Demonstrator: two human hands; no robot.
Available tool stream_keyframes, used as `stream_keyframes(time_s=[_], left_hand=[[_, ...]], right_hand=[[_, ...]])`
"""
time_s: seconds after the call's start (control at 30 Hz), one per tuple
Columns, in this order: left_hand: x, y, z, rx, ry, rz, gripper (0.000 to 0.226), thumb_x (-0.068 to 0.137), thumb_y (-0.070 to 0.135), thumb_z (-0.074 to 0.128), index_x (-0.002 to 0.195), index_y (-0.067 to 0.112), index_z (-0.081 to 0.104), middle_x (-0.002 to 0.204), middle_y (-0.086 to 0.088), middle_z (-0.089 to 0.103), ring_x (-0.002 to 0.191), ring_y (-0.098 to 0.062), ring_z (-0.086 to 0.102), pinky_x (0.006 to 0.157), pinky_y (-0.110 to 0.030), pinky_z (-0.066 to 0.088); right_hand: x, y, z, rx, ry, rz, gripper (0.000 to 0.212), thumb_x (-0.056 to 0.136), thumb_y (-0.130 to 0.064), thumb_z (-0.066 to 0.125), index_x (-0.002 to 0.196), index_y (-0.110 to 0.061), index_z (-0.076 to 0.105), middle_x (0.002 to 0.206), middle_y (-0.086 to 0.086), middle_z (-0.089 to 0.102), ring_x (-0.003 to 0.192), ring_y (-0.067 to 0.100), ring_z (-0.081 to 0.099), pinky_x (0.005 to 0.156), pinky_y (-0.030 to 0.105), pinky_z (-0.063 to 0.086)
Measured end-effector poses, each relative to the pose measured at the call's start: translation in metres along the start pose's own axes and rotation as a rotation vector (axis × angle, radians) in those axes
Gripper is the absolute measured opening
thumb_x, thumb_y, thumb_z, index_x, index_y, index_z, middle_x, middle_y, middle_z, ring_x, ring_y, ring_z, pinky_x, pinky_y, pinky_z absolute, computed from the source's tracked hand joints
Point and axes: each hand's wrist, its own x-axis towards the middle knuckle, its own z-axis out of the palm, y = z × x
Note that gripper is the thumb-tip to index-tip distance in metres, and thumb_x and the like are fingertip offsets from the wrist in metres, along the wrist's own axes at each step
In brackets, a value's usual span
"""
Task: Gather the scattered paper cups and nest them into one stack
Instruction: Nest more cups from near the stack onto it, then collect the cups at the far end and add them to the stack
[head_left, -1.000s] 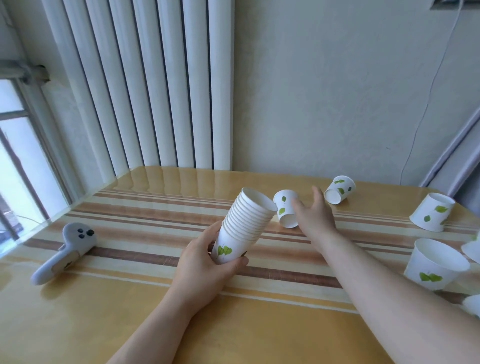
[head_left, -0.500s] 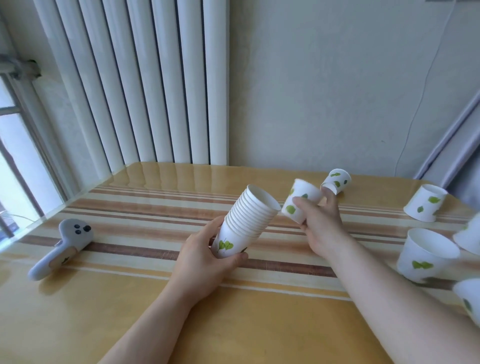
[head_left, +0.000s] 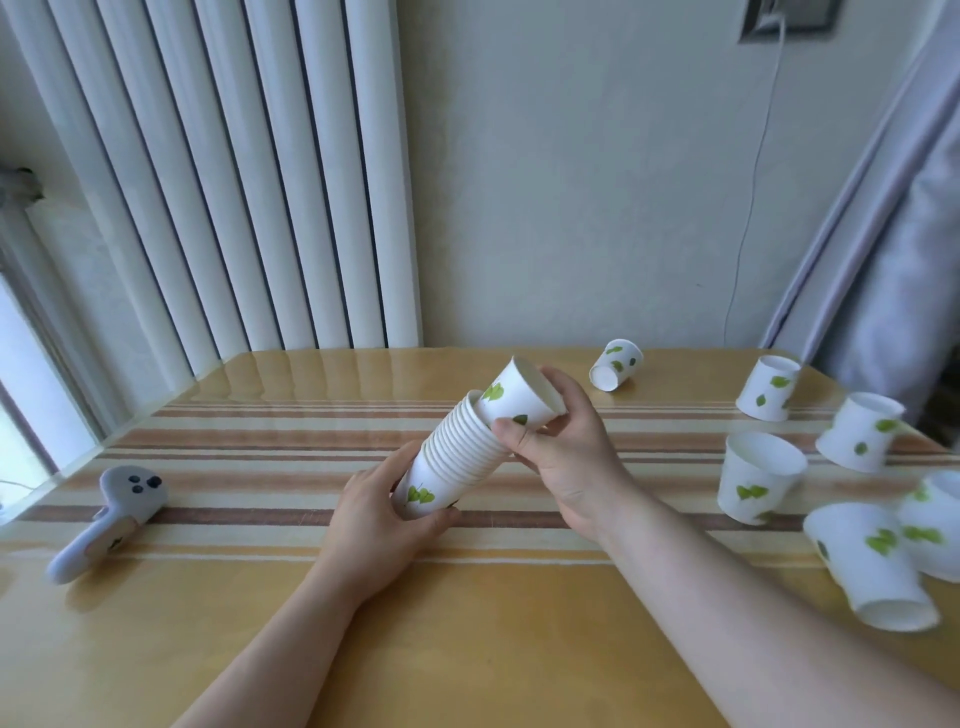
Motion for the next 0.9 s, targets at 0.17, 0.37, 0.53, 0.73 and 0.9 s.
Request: stream_keyframes(time_s=[0.17,0.37,0.53,0.73,0.9], left_hand=[[-0.002,0.003,0.0,0.04,-0.001,-0.012,0.068,0.077,0.05,0.083,0.139,0.059,0.057,0.118,0.028,0.075,0.11,-0.014,0.07,0.095,-0.047,0.059],[0.005,0.007,-0.006,-0.065,-0.104,-0.184,0.052,0.079,0.034,0.094,0.122,0.048,0.067,0.103,0.021,0.08,0.101,-0.007,0.075,0.089,-0.034,0.06],[0.011,0.049,0.027,-0.105,-0.262,-0.135,0.062,0.075,0.033,0.098,0.122,0.05,0.062,0.104,0.023,0.081,0.094,0.0,0.075,0.085,-0.028,0.059],[0.006,0.097,0.104,-0.175,-0.243,-0.117,0.058,0.074,0.035,0.092,0.121,0.046,0.061,0.101,0.015,0.08,0.095,-0.007,0.075,0.084,-0.033,0.063],[-0.001,0.112,0.135,-0.144,-0.13,-0.108,0.052,0.081,0.033,0.087,0.115,0.05,0.052,0.099,0.021,0.073,0.093,0.0,0.069,0.066,-0.021,0.049]], right_hand=[[-0.016,-0.001,-0.017,-0.139,-0.141,0.094,0.122,0.068,-0.035,0.096,0.165,-0.044,0.022,0.142,-0.008,0.07,0.128,0.014,0.067,0.112,0.045,0.05],[-0.068,-0.016,-0.089,-1.07,-0.164,0.061,0.082,0.094,-0.04,0.072,0.159,-0.055,0.025,0.16,-0.02,0.045,0.138,0.008,0.049,0.108,0.03,0.044],[-0.11,-0.001,-0.132,-1.194,-0.164,0.091,0.061,0.099,-0.046,0.064,0.155,-0.048,0.04,0.153,-0.025,0.046,0.143,0.002,0.043,0.108,0.023,0.038],[-0.123,0.016,-0.156,-0.805,0.307,-0.068,0.04,0.092,-0.012,0.073,0.103,-0.05,0.064,0.098,-0.018,0.072,0.102,-0.003,0.065,0.086,0.022,0.054],[-0.127,0.011,-0.159,-0.637,0.418,0.038,0.034,0.09,-0.008,0.069,0.098,-0.041,0.067,0.088,-0.014,0.069,0.077,0.002,0.062,0.073,0.028,0.052]])
